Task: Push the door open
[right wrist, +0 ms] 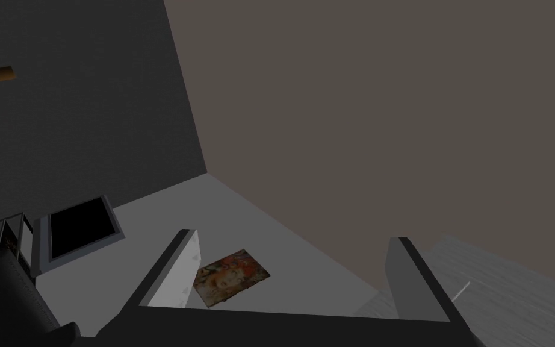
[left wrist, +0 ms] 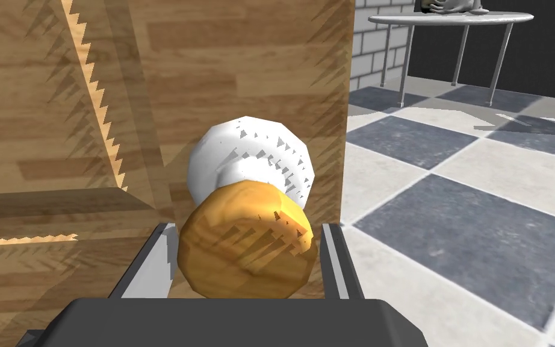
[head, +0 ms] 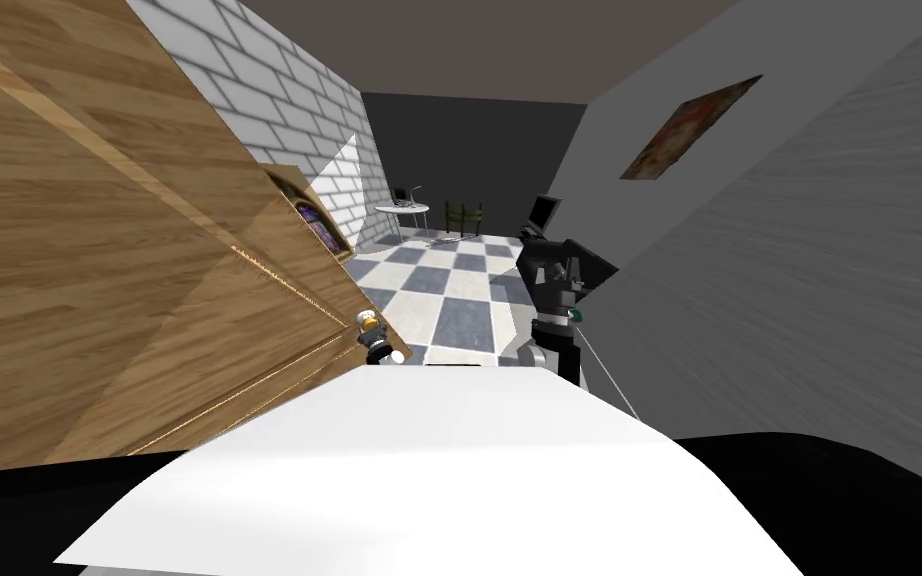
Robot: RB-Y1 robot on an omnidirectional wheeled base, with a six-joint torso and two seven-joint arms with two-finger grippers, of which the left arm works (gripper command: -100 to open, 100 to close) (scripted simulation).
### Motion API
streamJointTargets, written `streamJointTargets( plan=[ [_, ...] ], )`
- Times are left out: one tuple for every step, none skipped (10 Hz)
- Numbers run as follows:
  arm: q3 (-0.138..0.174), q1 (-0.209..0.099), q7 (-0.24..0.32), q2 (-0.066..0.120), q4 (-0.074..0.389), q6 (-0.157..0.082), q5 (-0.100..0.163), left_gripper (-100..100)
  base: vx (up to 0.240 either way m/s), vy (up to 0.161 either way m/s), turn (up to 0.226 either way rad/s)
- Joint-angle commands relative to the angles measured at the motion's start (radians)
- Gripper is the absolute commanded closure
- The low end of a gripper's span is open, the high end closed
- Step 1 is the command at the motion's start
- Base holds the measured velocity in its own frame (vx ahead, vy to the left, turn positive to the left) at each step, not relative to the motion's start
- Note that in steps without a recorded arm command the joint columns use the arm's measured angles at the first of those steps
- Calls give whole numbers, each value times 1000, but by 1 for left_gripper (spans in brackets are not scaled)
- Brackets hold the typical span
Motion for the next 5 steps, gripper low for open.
streamJointTargets(
  plan=[
    [23, 0, -3, 14, -4, -9, 13, 100, 207, 60, 44],
    [34, 1, -5, 15, -4, -12, 20, 100, 216, 63, 61],
    [44, 2, -7, 15, -3, -14, 27, 100, 214, 44, 55],
    [59, 3, -10, 12, -2, -17, 37, 100, 225, 47, 80],
    [68, 3, -11, 9, -2, -18, 43, 100, 206, 43, 71]
  ],
)
